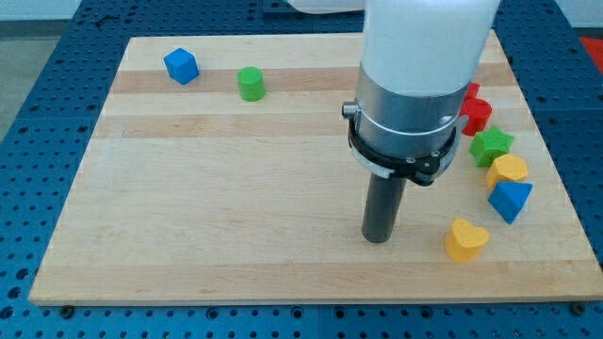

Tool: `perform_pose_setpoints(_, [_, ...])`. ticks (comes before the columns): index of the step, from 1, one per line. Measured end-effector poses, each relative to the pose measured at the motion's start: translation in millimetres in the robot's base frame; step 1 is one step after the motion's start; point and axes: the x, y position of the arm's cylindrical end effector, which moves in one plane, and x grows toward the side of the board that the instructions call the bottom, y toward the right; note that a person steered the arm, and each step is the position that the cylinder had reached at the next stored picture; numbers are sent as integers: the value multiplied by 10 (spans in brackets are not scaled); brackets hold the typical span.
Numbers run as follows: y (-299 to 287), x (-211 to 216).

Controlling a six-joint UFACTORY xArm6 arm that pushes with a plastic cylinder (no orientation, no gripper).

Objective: Push the yellow heart to the bottom of the blue triangle

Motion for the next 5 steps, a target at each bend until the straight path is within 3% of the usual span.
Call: perform_pose_setpoints(5, [1175,248])
